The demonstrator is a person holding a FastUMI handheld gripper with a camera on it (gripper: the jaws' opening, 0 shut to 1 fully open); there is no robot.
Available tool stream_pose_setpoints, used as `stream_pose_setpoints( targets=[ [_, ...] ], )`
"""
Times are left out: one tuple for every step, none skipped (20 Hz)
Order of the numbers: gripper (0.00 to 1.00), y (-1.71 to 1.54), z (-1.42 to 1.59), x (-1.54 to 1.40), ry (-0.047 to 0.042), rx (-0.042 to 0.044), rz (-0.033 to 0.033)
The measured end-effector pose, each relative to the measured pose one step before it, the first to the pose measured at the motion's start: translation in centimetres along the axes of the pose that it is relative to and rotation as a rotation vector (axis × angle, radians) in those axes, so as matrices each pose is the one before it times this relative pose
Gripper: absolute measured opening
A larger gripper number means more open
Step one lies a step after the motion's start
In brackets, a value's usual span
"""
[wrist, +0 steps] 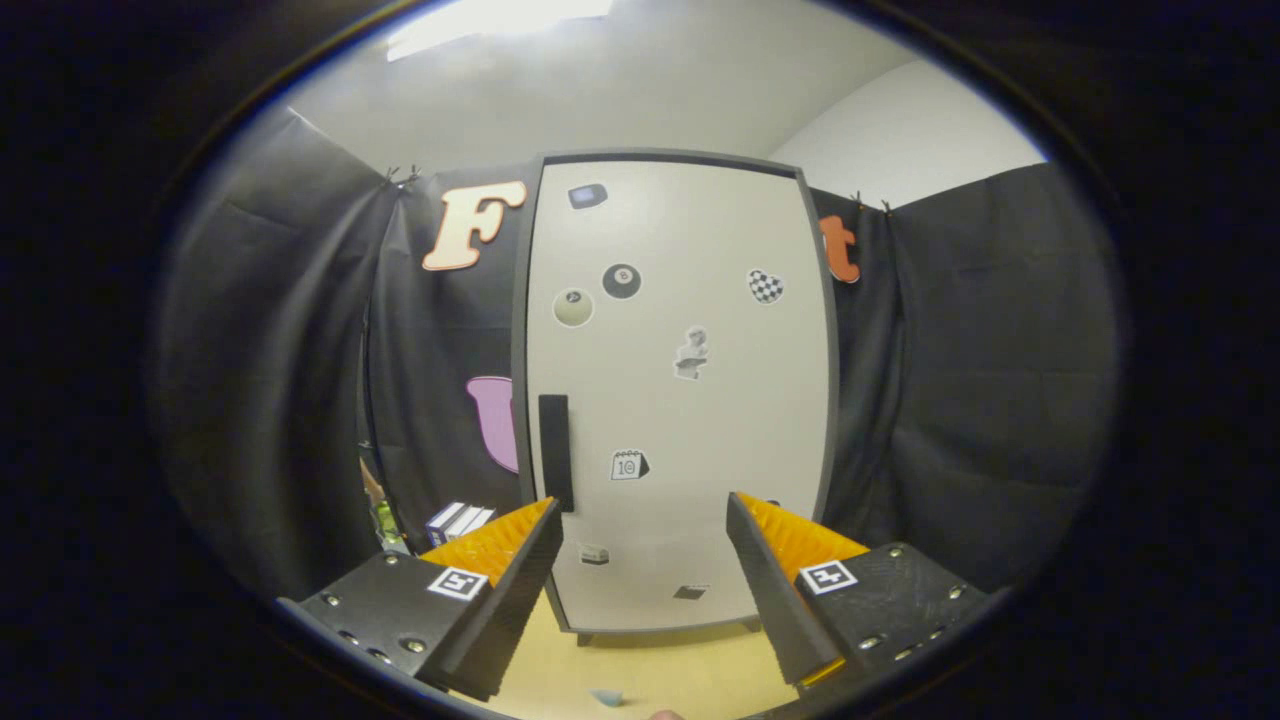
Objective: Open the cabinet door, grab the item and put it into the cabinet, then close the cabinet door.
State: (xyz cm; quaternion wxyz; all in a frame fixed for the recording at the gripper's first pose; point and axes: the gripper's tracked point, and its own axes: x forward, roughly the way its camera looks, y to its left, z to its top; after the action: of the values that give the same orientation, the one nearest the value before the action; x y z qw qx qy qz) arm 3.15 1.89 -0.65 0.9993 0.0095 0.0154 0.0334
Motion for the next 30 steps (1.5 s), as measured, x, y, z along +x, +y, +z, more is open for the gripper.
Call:
stream_pose_setpoints(
  targets=[
    [0.98,0.644,-0.120,0.795,0.00080,0.00044,0.01130],
    [0.98,0.677,-0.094,0.939,0.00108,0.00143,0.01430],
    [0.98,0.804,-0.252,1.103,0.00867,0.00005,0.01503],
    [0.97,0.573,-0.274,0.971,0.00641,-0.00247,0.00939],
    [0.98,0.602,-0.327,1.167,0.00697,-0.00475,0.00913],
    [0.98,0.634,-0.128,1.125,0.00272,-0.00117,0.00991],
    [0.98,0.570,-0.173,0.928,0.00184,0.00137,0.00899],
    [0.98,0.563,-0.144,1.055,0.00482,0.00375,0.00886],
    [0.98,0.563,-0.174,1.014,0.00350,0.00386,0.00968],
    [0.98,0.427,-0.057,1.010,0.00303,0.00182,0.00713],
    [0.98,0.429,-0.037,0.940,0.00015,0.00085,0.00477],
    [0.98,0.418,-0.090,0.937,0.00309,0.00207,0.00604],
    [0.98,0.390,-0.108,0.834,0.00386,0.00459,0.00612],
    [0.98,0.249,0.048,0.822,0.00043,0.00422,0.00160],
    [0.98,0.138,-0.043,0.688,0.00066,0.00390,-0.00083],
    [0.97,0.147,-0.050,0.689,0.00064,0.00529,-0.00100],
    [0.97,0.014,-0.207,0.509,0.00518,0.00352,-0.00286],
    [0.93,0.033,-0.139,0.416,0.00576,-0.00124,-0.00021],
    [0.88,0.055,-0.103,0.327,0.00160,-0.00292,-0.00239],
    [0.83,-0.187,-0.008,0.266,-0.00197,-0.00489,-0.00749],
    [0.78,0.017,0.019,0.082,-0.00363,-0.00106,-0.00077],
    [0.73,0.051,-0.057,0.146,0.00382,0.00362,0.00097],
    [0.66,-0.058,-0.039,0.176,0.00038,0.00409,-0.00308],
    [0.58,-0.176,0.258,0.150,0.00368,-0.00153,-0.00646],
    [0.50,-0.001,0.097,-0.416,-0.01438,0.00432,-0.00250],
    [0.42,-0.011,0.050,0.401,0.00099,0.00652,-0.00644],
    [0.42,-0.125,-0.153,0.117,0.00700,0.00917,0.00111],
    [0.42,0.498,-0.211,-0.347,0.01610,0.02229,0.02584],
    [0.36,-0.026,0.186,0.473,0.00176,0.02213,-0.01238],
    [0.30,-0.126,-0.257,0.082,0.01424,0.00523,-0.00551]
  ],
)
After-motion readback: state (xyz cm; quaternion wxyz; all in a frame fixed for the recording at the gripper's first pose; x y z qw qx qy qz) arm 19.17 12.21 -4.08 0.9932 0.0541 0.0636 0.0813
